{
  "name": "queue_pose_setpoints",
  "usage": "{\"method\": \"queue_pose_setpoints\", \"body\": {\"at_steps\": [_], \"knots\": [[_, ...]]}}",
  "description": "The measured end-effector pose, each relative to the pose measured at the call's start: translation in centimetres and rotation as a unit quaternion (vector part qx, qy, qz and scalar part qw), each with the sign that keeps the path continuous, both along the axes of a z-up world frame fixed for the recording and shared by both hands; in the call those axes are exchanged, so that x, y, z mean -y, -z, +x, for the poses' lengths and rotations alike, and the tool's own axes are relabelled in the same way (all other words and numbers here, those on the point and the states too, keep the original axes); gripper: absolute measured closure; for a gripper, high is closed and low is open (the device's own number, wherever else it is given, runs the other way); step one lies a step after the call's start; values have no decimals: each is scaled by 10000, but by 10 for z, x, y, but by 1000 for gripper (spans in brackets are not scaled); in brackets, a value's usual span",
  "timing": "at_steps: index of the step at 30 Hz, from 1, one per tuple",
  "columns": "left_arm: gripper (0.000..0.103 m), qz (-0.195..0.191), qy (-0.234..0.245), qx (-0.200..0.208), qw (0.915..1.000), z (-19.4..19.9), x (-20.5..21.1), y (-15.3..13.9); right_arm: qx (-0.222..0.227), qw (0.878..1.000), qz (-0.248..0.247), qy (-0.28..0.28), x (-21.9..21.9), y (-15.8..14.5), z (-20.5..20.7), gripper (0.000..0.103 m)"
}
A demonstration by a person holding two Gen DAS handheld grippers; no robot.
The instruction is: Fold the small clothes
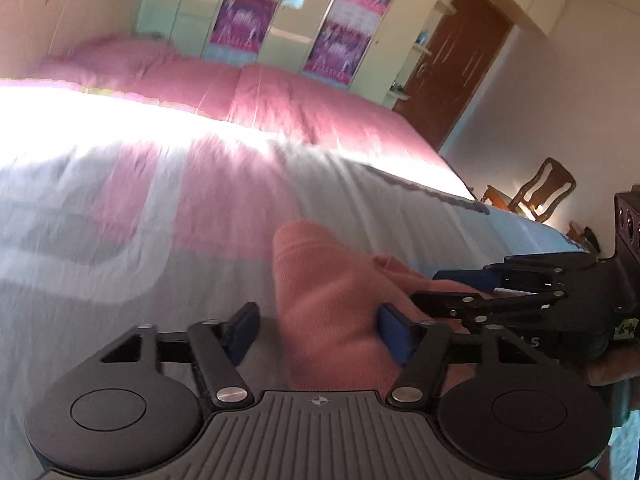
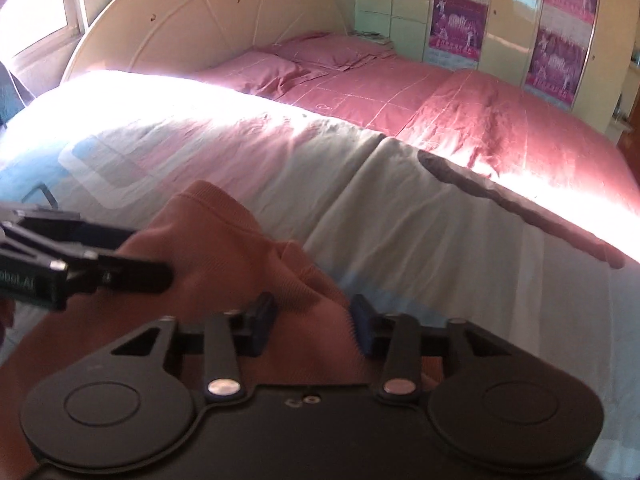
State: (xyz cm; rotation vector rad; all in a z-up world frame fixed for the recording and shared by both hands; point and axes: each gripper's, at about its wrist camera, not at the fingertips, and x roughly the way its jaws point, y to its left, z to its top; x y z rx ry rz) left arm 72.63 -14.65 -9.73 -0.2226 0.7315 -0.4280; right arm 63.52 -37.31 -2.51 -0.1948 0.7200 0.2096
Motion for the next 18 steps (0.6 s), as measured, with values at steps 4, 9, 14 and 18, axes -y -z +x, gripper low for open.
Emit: {"method": "queue_pose_setpoints", "body": {"at_steps": [4, 9, 14, 18], "knots": [[42, 282, 180, 136, 9993, 0, 14, -7, 480, 9974, -506, -173, -13, -6, -27, 68], [60, 126, 291, 121, 9994, 3, 12, -11, 79, 9994, -249, -217, -7, -2, -23, 94], [66, 269, 409, 779, 9958, -15, 21, -18, 905, 9950, -408, -43, -6, -17, -58, 96], [27, 731, -29, 196, 9971, 5, 29, -7, 543, 9981, 21, 279, 12, -7, -53, 95]]}}
